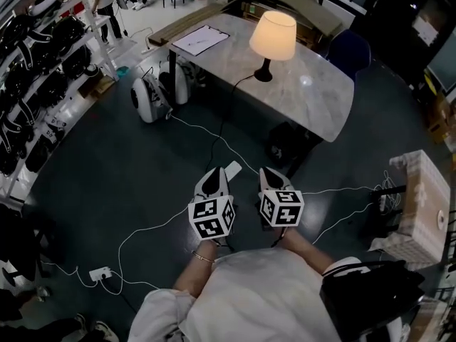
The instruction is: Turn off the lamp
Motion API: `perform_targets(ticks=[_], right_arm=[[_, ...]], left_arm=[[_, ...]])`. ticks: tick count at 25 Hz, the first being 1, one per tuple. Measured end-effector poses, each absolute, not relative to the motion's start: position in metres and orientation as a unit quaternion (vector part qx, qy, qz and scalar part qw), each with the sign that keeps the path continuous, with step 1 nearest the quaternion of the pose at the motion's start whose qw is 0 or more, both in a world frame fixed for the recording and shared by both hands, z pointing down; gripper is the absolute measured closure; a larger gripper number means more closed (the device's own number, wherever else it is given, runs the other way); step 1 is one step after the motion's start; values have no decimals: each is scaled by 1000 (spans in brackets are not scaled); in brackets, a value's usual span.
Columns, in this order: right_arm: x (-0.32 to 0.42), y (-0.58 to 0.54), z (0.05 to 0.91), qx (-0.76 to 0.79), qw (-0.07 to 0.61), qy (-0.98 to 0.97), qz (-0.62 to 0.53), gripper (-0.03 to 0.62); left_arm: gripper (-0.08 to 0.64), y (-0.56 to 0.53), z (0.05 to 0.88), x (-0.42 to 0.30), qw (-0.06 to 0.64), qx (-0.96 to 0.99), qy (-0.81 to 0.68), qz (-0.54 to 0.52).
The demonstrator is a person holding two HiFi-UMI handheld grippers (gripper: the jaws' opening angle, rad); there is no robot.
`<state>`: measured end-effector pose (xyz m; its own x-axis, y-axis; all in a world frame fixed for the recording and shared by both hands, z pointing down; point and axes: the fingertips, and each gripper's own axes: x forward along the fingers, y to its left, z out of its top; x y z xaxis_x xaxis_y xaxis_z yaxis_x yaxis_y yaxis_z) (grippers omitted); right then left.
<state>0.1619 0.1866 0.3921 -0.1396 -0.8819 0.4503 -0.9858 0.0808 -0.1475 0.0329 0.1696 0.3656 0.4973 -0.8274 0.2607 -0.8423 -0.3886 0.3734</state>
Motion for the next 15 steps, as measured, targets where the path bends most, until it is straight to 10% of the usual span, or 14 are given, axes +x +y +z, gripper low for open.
perform_targets(ticks=[15], right_arm=[[124,19,385,637,136,-728,214,594]], left_arm=[[566,6,364,5,251,830,-498,25]])
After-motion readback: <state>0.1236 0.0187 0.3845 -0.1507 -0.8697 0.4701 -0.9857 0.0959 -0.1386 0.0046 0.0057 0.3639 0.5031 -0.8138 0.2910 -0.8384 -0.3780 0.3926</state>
